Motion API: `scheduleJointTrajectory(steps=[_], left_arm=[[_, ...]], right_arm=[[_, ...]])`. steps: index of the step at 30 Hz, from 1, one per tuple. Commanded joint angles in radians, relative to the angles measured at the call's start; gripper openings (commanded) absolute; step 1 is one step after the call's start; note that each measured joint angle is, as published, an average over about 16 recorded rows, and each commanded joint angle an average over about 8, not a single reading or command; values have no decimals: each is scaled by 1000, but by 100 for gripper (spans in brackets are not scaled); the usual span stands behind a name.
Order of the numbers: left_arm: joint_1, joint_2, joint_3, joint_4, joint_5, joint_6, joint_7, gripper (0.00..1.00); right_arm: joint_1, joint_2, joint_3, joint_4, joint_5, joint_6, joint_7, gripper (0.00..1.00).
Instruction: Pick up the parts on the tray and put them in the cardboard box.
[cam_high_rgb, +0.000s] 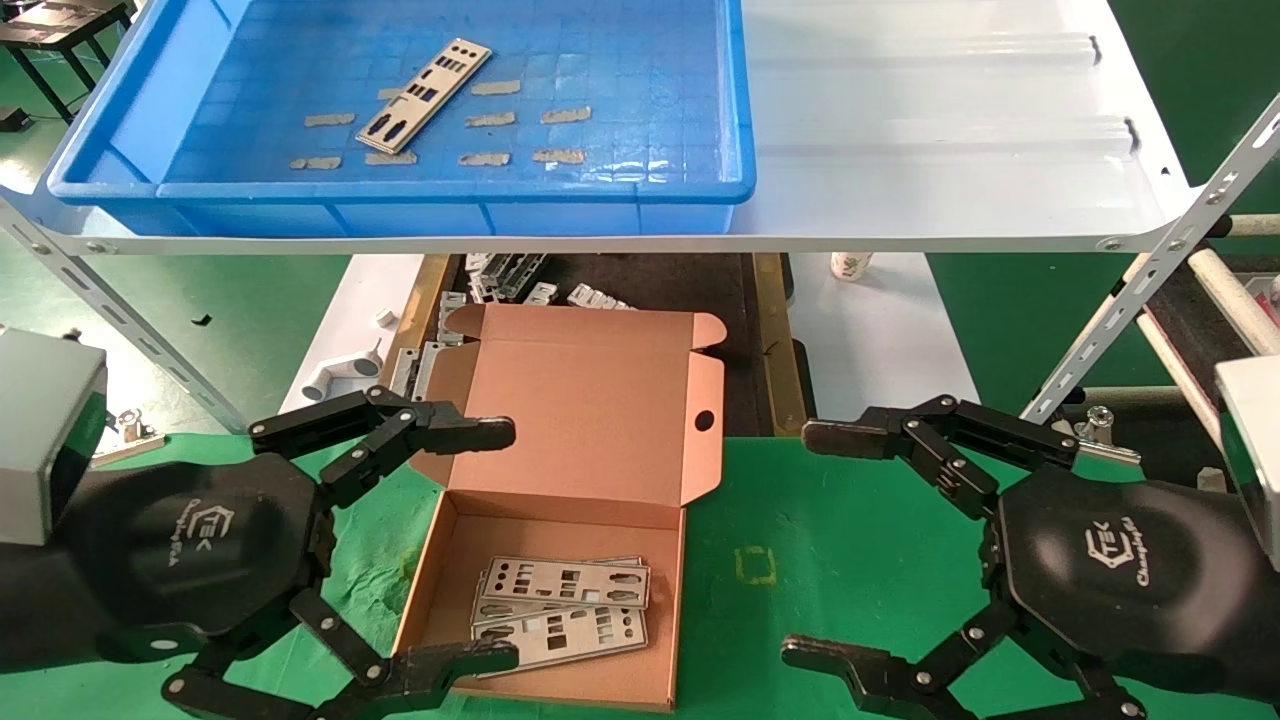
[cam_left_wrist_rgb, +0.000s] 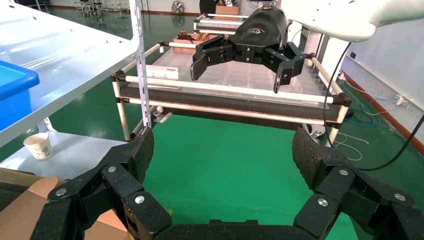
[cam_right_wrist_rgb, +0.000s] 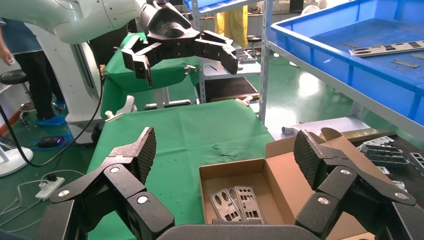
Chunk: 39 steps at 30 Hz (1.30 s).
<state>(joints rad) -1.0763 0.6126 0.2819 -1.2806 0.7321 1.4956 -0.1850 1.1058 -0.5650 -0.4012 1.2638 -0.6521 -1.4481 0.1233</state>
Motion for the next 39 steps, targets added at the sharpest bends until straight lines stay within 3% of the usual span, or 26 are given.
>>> scheduleJointTrajectory(steps=[1,17,20,25,27,33,39], left_arm=[[0,0,0,0,0,0,0,100],[0,0,0,0,0,0,0,100],[0,0,0,0,0,0,0,100],[-2,1,0,4,0,-6,-4,100],[-8,5,1,11,4,-19,-13,100],[-73,45,13,60,56,-128,-60,100],[-222,139,57,167,191,-295,-104,100]], right_arm=[[0,0,0,0,0,0,0,100],[0,0,0,0,0,0,0,98],[0,0,0,0,0,0,0,73],[0,0,0,0,0,0,0,13],[0,0,0,0,0,0,0,2],[0,0,0,0,0,0,0,0],[0,0,0,0,0,0,0,0]])
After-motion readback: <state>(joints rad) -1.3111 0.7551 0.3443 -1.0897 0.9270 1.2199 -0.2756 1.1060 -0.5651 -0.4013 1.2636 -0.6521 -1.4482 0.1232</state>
